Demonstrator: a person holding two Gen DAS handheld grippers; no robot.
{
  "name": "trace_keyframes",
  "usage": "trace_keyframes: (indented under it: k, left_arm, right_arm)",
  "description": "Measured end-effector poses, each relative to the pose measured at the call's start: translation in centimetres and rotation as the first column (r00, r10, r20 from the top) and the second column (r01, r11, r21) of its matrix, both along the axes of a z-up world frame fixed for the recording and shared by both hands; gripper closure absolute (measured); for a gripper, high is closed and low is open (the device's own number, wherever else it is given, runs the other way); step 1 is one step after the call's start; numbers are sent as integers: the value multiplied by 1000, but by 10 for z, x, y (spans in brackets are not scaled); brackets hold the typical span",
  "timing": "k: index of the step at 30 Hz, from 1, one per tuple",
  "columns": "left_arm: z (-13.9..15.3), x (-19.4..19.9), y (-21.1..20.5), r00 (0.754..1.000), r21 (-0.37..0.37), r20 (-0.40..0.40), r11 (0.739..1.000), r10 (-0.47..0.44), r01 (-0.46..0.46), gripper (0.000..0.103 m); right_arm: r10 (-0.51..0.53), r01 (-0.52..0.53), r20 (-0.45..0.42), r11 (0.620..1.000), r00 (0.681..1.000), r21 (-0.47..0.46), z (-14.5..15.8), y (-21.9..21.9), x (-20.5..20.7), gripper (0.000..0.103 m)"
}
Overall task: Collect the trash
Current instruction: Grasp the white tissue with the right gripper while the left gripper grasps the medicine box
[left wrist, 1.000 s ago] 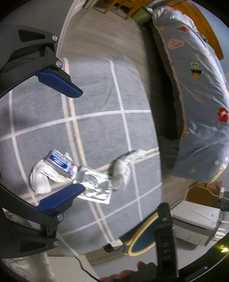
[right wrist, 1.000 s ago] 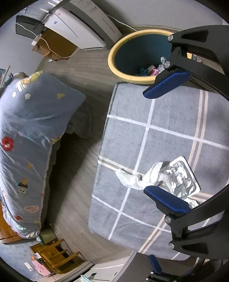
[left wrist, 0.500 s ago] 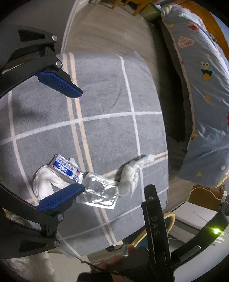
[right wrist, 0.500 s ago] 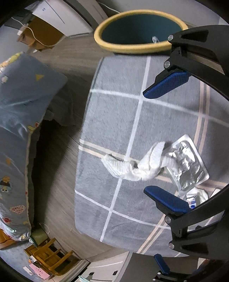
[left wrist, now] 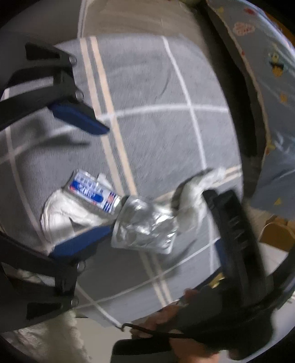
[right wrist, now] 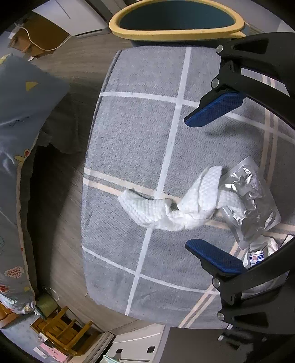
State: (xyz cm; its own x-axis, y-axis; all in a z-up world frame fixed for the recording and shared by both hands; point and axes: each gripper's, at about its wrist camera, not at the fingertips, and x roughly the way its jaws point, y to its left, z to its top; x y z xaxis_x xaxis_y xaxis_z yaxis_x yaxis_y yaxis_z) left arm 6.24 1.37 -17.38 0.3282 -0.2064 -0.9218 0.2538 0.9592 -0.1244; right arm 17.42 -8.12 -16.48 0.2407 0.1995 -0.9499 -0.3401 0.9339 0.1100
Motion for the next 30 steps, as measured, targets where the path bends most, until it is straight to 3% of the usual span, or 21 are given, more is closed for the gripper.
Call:
trace_keyframes:
  k: [4, 8, 11, 13, 15, 20, 22, 25, 30]
  left_arm:
    - [-14, 2, -5, 999, 11, -45, 1000, -19, 19, 42]
    - [-15, 4, 0, 998, -31, -55, 999, 3, -5, 44]
    - [-15, 4, 1, 999, -24, -49, 1000, -6, 5, 47]
    - [-15, 4, 3, 999, -21, -46, 1000, -13, 12, 65]
    - [-15, 5, 9, 998, -47, -57, 999, 0, -3, 73]
    - [-11, 8, 19, 998, -42, -48, 999, 33, -35, 78]
    - [-7, 8, 23, 999, -35, -31, 999, 37, -38, 90]
    - [3, 11, 31, 999, -47, -6, 997, 52, -53, 97]
    - [9, 11, 36, 997, -46, 12, 996, 71, -70, 100]
  right_arm:
    - [30, -30, -8, 1000, 1000, -4, -5, 6, 0, 13]
    - [71, -72, -27, 996, 997, -45, -16, 21, -1, 25]
    - [83, -86, -43, 994, 996, -62, -23, 26, 0, 43]
    - [91, -94, -61, 994, 994, -48, -25, 28, 0, 55]
    - [93, -95, -60, 995, 994, -35, -22, 27, 0, 64]
    - [55, -55, -55, 998, 997, 3, -12, 16, 0, 67]
    - [39, -38, -49, 999, 998, 22, -6, 9, 0, 68]
    - [15, -14, -30, 998, 999, 54, 8, -3, -2, 68]
    - [-27, 26, 5, 995, 1000, 100, 30, -30, -5, 68]
